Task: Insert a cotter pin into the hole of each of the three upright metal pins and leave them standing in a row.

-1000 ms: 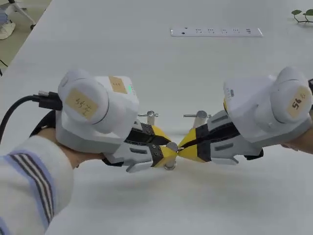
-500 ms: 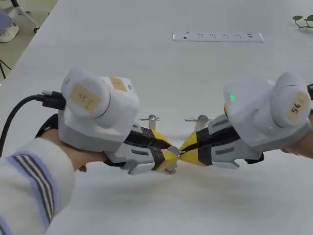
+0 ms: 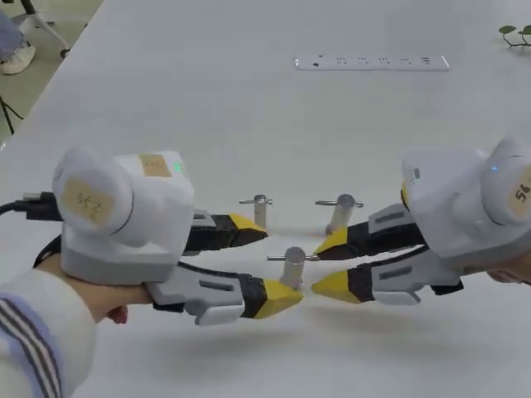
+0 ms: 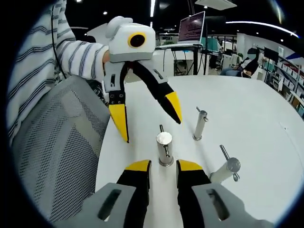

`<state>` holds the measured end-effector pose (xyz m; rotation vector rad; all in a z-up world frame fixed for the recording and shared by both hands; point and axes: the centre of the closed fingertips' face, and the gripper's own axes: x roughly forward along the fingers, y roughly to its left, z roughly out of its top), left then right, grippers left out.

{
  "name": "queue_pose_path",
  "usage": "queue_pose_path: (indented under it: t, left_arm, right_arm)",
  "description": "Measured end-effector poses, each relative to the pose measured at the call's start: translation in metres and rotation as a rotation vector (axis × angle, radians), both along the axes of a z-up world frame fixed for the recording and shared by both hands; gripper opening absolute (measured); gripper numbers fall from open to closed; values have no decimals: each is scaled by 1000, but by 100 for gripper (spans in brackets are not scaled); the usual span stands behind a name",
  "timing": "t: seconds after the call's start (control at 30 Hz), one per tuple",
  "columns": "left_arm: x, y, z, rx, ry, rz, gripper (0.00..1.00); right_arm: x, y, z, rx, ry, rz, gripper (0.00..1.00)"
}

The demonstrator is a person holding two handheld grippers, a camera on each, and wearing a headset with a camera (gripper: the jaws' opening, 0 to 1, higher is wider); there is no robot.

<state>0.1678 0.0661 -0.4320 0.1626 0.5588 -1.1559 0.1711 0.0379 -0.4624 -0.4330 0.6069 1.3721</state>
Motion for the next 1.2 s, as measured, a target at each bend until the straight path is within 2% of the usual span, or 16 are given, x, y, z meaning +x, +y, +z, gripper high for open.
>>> queue_pose_path:
  t: [0.07,0.2,0.27,0.33,0.37,0.43,0.57,0.67,0.8,0.87,0.97,1.2]
  left_arm:
    - [-1,3,3,-30,13,36,51]
    - [-1,9,5,-58,19,79,72]
    - [-3,12,6,-61,16,90,76]
    - [2,15,11,-98,28,148,76]
    - [5,17,14,-120,23,174,79]
    - [4,19,16,-122,20,178,88]
    - [4,20,19,-118,4,185,97]
    - [-1,19,18,-115,15,175,99]
    - [-9,16,20,-105,14,161,99]
    - [-11,15,21,-102,16,155,99]
    - [-13,14,21,-94,16,154,99]
    - [-14,14,22,-98,19,170,99]
  right_arm:
    - [0,3,0,26,14,-23,18]
    - [2,12,5,106,38,-68,22]
    - [2,16,5,130,41,-77,23]
    - [1,18,4,138,48,-85,23]
    - [1,18,3,141,49,-88,23]
    - [1,20,1,150,56,-101,23]
    - [1,24,0,182,66,-117,23]
    - [-1,28,-3,181,60,-104,23]
    - [-1,32,-8,180,59,-95,22]
    - [1,31,-12,161,43,-97,19]
    - [3,31,-13,156,37,-100,14]
    - [6,31,-14,147,14,-89,10]
